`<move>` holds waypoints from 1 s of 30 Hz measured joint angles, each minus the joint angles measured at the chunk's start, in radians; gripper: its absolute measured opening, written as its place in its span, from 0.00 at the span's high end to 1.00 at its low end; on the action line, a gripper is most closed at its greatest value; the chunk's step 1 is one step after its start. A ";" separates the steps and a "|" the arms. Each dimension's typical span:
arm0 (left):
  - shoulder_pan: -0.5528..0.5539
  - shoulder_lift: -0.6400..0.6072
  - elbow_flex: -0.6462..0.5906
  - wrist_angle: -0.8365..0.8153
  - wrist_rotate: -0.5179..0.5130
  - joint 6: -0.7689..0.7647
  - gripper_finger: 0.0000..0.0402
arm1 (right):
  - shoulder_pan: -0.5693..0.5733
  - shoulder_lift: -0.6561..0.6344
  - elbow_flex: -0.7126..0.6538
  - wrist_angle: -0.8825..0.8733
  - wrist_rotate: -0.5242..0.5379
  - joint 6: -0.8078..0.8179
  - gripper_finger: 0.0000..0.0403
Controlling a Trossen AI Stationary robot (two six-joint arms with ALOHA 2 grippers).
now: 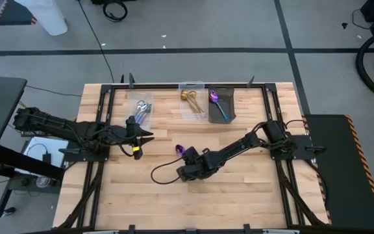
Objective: Sort silverware by color (type)
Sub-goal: Put the blue spoon into the black bin
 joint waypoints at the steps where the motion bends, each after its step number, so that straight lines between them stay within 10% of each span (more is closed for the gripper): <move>1: 0.000 0.000 0.000 0.000 0.000 0.000 0.77 | 0.000 0.000 0.000 0.002 -0.002 -0.006 0.97; 30: 0.000 0.000 0.000 0.000 0.005 0.021 0.77 | -0.008 -0.279 -0.002 -0.183 0.041 -0.127 0.96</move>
